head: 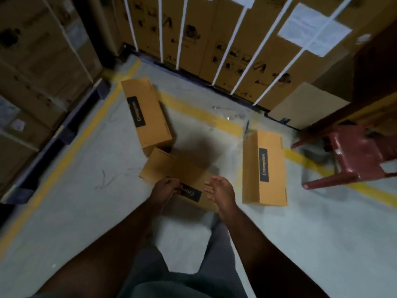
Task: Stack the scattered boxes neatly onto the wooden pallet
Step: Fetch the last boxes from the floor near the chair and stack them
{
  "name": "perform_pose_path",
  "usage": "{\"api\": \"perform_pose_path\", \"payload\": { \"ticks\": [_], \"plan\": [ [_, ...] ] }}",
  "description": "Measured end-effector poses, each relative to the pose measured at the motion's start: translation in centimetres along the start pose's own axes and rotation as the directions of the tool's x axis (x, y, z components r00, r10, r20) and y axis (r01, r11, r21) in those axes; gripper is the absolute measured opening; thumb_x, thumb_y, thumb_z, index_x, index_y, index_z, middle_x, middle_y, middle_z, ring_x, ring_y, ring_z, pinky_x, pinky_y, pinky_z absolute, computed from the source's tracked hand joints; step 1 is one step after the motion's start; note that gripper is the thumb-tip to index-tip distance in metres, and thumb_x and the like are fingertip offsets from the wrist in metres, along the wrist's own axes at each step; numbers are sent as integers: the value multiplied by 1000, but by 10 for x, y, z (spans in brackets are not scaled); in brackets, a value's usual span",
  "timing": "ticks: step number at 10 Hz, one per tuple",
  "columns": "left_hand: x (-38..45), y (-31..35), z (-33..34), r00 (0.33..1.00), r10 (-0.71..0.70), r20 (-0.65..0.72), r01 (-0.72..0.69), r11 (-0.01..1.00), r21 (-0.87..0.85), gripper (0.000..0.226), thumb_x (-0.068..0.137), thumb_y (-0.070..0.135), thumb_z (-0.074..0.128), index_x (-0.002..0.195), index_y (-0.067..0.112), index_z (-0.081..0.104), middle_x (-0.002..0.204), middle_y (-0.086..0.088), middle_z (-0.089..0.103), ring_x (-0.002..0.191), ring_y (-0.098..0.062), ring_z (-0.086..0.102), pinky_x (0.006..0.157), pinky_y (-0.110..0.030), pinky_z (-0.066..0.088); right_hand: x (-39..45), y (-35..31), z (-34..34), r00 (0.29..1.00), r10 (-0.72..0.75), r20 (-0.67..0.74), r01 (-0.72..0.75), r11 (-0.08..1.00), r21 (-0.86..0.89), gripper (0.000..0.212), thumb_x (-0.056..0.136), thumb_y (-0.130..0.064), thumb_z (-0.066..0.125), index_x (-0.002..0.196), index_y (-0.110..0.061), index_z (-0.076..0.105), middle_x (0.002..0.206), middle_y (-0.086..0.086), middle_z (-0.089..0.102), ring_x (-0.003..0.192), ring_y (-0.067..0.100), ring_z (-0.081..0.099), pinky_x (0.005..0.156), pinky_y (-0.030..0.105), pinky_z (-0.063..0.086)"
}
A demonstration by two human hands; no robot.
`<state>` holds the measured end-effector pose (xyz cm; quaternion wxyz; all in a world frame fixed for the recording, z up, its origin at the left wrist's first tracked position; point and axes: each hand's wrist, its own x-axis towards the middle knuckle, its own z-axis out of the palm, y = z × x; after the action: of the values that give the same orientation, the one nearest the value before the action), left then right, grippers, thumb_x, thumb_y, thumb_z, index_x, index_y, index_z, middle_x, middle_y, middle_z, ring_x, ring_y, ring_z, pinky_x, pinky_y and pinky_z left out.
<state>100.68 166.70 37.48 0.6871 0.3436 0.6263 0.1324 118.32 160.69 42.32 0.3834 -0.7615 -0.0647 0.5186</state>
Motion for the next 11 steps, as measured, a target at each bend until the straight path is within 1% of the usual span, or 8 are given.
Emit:
{"api": "perform_pose_path", "payload": {
  "ticks": [1, 3, 5, 6, 8, 9, 10, 11],
  "plan": [
    [56, -20, 42, 985, -134, -107, 129, 991, -46, 14, 102, 18, 64, 95, 6, 69, 99, -19, 69, 87, -28, 65, 72, -32, 49, 101, 9, -12, 993, 53, 107, -29, 976, -216, 21, 103, -5, 55, 104, -20, 69, 126, 11, 71, 109, 27, 69, 84, 33, 55],
    [169, -73, 134, 922, -332, -197, 318, 943, -103, 15, 101, 20, 58, 89, 21, 65, 105, -12, 69, 90, -27, 66, 92, -45, 56, 279, 64, -14, 925, 203, 320, -1, 845, -535, 43, 107, -9, 47, 149, -10, 55, 140, 11, 59, 114, 20, 59, 94, 21, 43],
    [263, -133, 183, 888, -390, -243, 408, 913, 25, 52, 97, 37, 67, 140, 11, 52, 139, -14, 59, 127, -35, 59, 106, -50, 51, 416, 132, -23, 890, 62, 451, 407, 338, -849, 76, 104, -34, 55, 167, -16, 16, 175, 7, 6, 162, 30, 2, 128, 44, 12],
    [290, -155, 201, 832, -501, -239, 466, 864, -189, 48, 94, 38, 71, 135, 22, 51, 122, 5, 60, 112, -22, 61, 98, -53, 57, 452, 162, -22, 910, 134, 392, 353, 246, -903, 86, 101, -40, 54, 167, -15, 5, 176, 6, 2, 162, 27, -2, 128, 49, 4],
    [290, -195, 212, 770, -591, -238, 496, 790, -360, 45, 90, 57, 71, 124, 33, 55, 96, 11, 67, 99, -16, 60, 88, -57, 59, 429, 207, -25, 876, -64, 478, 475, 281, -834, 42, 99, -29, 56, 139, -17, 62, 142, 11, 59, 132, 31, 53, 113, 41, 36],
    [276, -222, 198, 722, -643, -256, 508, 744, -434, 52, 82, 69, 72, 113, 27, 65, 92, 6, 74, 93, -20, 64, 83, -52, 57, 404, 237, -38, 775, 108, 623, 480, 542, -690, 25, 101, -12, 56, 110, -22, 77, 121, 3, 66, 115, 24, 64, 99, 33, 47],
    [254, -264, 176, 663, -689, -291, 494, 696, -521, 64, 82, 54, 81, 123, 13, 55, 115, -13, 67, 102, -29, 62, 85, -52, 52, 407, 264, -43, 775, 173, 608, 426, 567, -705, 35, 101, -13, 62, 135, -23, 67, 140, 4, 60, 130, 24, 60, 109, 35, 47],
    [239, -306, 158, 634, -725, -268, 454, 630, -630, 67, 87, 37, 82, 138, 24, 41, 128, -4, 55, 114, -33, 57, 97, -62, 51, 433, 285, -31, 855, 273, 442, 349, 327, -878, 82, 97, -41, 71, 162, -13, 30, 166, 13, 33, 155, 33, 29, 126, 46, 24]
  ]
}}
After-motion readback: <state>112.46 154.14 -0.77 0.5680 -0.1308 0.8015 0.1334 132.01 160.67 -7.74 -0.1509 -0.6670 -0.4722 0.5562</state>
